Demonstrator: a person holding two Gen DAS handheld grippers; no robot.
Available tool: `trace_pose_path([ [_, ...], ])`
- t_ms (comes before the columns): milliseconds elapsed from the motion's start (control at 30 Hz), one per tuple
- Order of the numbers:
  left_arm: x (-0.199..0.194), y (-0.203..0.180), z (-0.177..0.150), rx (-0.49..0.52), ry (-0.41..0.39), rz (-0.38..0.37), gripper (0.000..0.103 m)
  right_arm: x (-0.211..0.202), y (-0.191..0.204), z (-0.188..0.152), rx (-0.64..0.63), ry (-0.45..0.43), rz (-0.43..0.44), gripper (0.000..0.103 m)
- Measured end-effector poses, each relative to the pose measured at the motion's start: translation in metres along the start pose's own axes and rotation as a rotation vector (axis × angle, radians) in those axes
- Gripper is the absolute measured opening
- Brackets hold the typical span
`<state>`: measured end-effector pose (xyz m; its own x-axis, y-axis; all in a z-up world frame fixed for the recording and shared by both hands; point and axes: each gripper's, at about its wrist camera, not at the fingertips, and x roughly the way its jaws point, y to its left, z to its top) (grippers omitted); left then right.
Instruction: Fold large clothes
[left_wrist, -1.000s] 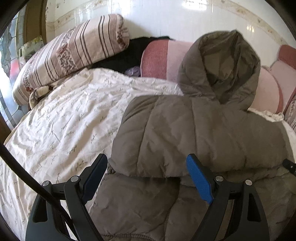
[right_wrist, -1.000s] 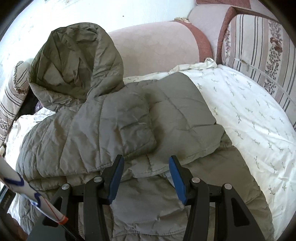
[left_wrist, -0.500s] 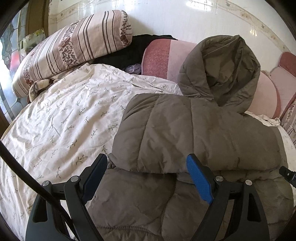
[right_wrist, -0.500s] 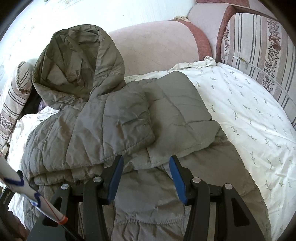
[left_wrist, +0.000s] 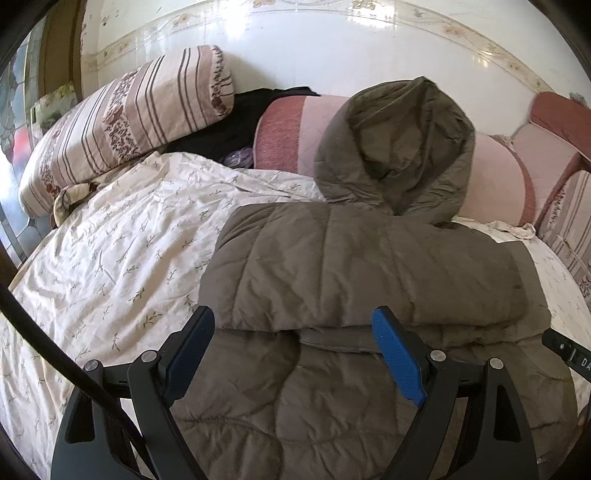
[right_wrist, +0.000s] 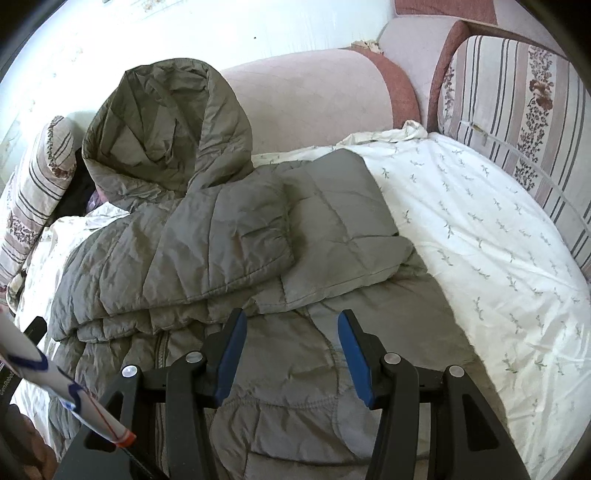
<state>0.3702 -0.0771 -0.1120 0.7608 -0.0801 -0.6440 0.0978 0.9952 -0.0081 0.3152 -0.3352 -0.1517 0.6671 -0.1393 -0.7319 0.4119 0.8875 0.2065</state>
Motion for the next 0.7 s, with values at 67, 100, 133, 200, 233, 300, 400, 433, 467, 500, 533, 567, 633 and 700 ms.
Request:
trace_pose_path([
  [67,-0.004,-0.005,-0.001,0.0,-0.002,-0.009,0.086,-0.002,-0.002,-0.001,0.001,0.0,-0.003,0.056],
  [100,-0.006,-0.008,-0.002,0.002,0.001,-0.016,0.086,-0.003,-0.004,-0.003,0.003,0.003,-0.005,0.056],
  [133,-0.007,-0.011,-0.003,0.003,0.003,-0.022,0.086,-0.003,-0.005,-0.003,0.004,0.006,-0.004,0.056],
  [200,-0.009,-0.016,-0.004,0.004,0.003,-0.032,0.086,-0.004,-0.006,-0.006,0.006,0.012,-0.004,0.056],
  [233,-0.01,-0.019,-0.005,0.006,0.003,-0.038,0.086,-0.004,-0.007,-0.007,0.004,0.014,-0.004,0.056],
  [300,-0.011,-0.025,-0.007,0.011,0.009,-0.044,0.086,-0.004,-0.007,-0.008,-0.006,0.018,-0.003,0.056],
  [400,-0.009,-0.032,-0.008,0.012,0.018,-0.06,0.086,-0.002,-0.008,-0.008,-0.008,0.028,-0.008,0.056],
  [433,-0.007,-0.035,-0.009,0.014,0.022,-0.062,0.086,0.0,-0.01,-0.008,-0.005,0.033,-0.005,0.056],
  [467,-0.006,-0.036,-0.009,0.016,0.027,-0.063,0.086,0.001,-0.01,-0.008,-0.002,0.035,-0.003,0.056],
  [500,-0.004,-0.038,-0.009,0.019,0.034,-0.062,0.086,0.002,-0.011,-0.008,0.0,0.038,-0.005,0.056],
  [533,-0.001,-0.039,-0.01,0.022,0.043,-0.059,0.086,0.003,-0.012,-0.008,0.001,0.041,-0.005,0.056],
  [567,0.002,-0.04,-0.011,0.022,0.052,-0.058,0.086,0.004,-0.012,-0.008,0.003,0.042,-0.003,0.056],
  [633,0.007,-0.04,-0.011,0.015,0.067,-0.057,0.086,0.006,-0.013,-0.009,0.006,0.046,-0.003,0.056],
  [700,0.011,-0.037,-0.011,0.003,0.077,-0.056,0.086,0.01,-0.013,-0.01,0.011,0.055,-0.001,0.056],
])
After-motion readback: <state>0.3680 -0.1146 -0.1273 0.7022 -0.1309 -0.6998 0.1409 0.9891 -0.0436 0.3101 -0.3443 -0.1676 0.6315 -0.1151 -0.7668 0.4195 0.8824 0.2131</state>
